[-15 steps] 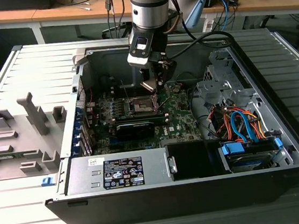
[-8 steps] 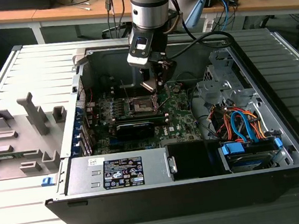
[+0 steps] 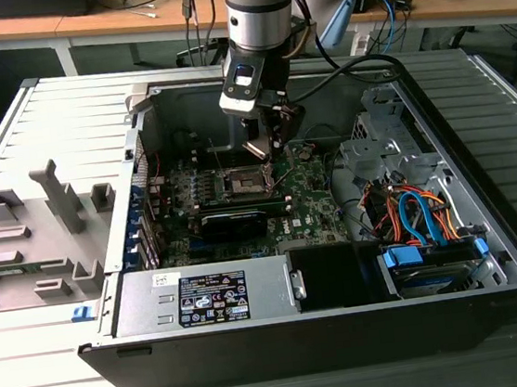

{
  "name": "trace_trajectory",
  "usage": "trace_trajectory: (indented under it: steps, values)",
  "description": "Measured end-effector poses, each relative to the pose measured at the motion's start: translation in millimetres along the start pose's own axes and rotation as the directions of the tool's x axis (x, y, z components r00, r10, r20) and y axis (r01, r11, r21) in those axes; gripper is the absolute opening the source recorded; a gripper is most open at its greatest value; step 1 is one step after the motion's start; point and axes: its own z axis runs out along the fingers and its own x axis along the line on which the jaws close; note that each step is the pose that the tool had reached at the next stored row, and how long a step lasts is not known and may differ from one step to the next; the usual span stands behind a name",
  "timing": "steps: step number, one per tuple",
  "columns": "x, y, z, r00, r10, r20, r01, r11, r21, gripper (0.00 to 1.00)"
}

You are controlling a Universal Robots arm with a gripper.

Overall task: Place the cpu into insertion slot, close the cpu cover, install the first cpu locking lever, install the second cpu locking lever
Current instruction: 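Place the cpu into insertion slot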

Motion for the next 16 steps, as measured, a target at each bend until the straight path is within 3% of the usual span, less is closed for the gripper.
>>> trace_trajectory:
  steps: [13,16]
  values:
    - [0.0,0.0,0.7,1.0,0.01,0.0015,-0.01,1.0,0.0011,0.55]
    - [0.0,0.0,2.1,0.9998,0.02,0.0063,-0.02,0.9998,0.0046,0.55]
